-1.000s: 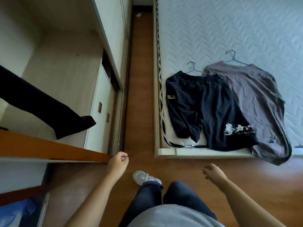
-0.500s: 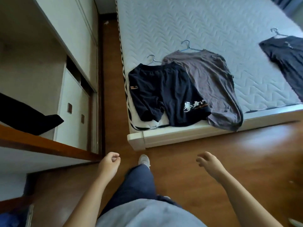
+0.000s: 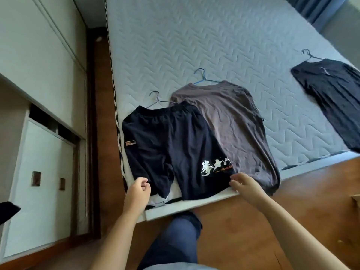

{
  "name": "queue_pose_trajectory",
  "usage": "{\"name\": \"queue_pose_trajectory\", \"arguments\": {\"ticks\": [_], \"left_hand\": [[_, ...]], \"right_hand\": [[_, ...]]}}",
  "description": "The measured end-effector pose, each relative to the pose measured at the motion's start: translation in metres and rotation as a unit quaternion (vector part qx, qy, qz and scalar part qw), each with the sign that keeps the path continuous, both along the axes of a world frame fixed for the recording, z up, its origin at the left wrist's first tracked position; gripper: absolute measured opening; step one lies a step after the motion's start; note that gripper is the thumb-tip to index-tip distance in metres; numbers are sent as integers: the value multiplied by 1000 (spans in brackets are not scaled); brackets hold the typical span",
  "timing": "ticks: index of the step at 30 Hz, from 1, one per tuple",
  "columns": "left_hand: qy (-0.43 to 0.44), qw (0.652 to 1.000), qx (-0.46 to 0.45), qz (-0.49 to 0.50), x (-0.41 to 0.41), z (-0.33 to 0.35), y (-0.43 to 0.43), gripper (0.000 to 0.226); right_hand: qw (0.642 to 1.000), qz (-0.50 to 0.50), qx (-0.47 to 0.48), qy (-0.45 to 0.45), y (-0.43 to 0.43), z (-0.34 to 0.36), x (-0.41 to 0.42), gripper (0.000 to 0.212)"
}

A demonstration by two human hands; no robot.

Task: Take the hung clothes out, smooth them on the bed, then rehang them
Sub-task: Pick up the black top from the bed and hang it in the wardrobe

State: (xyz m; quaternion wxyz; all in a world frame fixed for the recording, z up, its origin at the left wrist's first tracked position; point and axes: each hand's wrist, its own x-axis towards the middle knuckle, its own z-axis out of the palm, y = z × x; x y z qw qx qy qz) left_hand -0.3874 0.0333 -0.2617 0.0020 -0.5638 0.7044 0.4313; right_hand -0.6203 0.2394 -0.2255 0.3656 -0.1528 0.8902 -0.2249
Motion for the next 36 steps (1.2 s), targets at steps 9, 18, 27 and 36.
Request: {"name": "queue_pose_trajectory", "arguments": {"ticks": [9, 18, 27, 36], "left_hand": [[-18, 994, -86, 57, -102, -44, -146, 21], [-106, 979, -158, 66, -158, -136, -274, 32], [-155, 982, -89, 61, -188, -202, -348, 49], [-224, 974, -10, 36, -194, -205, -353, 47]], "right_hand": [[994, 102, 22, -42, -169, -52, -121, 28], [984, 179, 2, 2, -317, -152, -217, 39], [975, 214, 50, 36, -387, -230, -269, 62], [982, 169, 59, 51, -387, -238, -264, 57]]}}
